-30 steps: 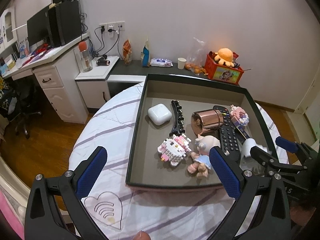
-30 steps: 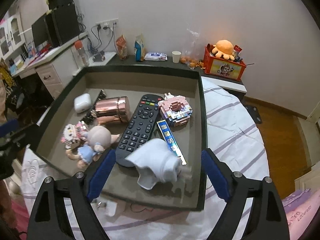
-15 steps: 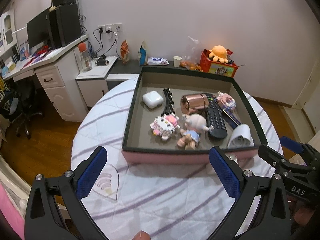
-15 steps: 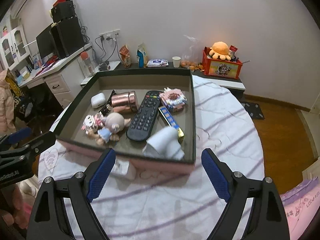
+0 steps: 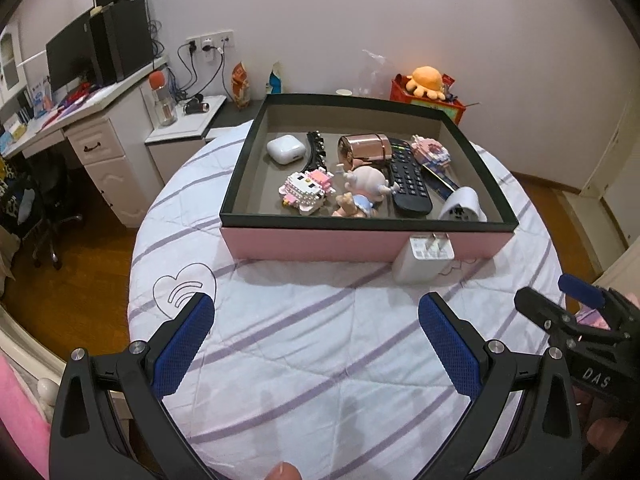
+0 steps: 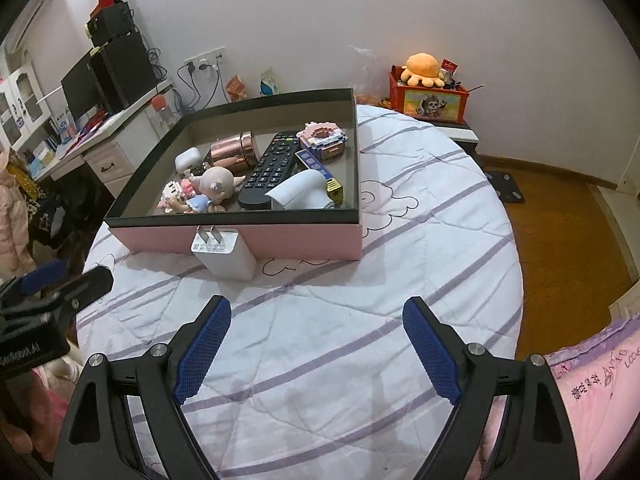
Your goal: Organize rigid objects
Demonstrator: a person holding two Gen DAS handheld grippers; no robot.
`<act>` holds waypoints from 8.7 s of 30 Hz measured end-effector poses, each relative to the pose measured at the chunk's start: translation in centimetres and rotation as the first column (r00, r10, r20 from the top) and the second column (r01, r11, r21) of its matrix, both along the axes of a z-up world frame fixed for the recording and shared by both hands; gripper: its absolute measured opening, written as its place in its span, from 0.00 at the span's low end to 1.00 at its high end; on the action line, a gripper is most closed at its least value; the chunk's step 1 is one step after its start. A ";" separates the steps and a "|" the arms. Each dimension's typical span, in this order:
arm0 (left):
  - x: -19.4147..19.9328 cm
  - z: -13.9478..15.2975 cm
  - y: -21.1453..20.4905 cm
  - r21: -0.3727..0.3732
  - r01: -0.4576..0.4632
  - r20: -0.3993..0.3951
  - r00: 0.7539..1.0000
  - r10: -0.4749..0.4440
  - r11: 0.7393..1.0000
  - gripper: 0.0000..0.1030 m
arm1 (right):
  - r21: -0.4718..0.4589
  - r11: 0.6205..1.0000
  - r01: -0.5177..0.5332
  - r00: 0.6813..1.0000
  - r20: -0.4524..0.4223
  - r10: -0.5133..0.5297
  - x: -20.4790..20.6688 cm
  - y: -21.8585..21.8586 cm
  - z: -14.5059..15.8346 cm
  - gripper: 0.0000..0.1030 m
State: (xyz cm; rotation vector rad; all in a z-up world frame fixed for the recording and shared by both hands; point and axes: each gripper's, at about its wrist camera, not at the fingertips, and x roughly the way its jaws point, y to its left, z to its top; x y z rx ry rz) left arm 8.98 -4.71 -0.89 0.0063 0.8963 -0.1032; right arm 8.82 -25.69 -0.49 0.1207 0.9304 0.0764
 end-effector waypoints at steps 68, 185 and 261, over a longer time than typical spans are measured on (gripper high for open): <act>3.9 -6.3 -2.0 -0.034 -0.005 -0.141 0.990 0.000 0.999 0.39 | -0.009 0.999 0.050 0.998 -0.028 -0.050 1.8 -2.9 -1.3 0.87; 8.3 5.7 1.6 0.026 -0.016 0.160 0.987 0.011 1.000 1.00 | -0.043 0.999 -0.004 0.986 0.168 0.011 6.5 2.3 7.6 0.87; -12.9 8.1 1.4 0.035 -0.047 0.272 0.962 0.036 0.998 1.00 | -0.039 0.999 0.036 0.943 0.331 -0.021 -13.9 3.6 9.8 0.87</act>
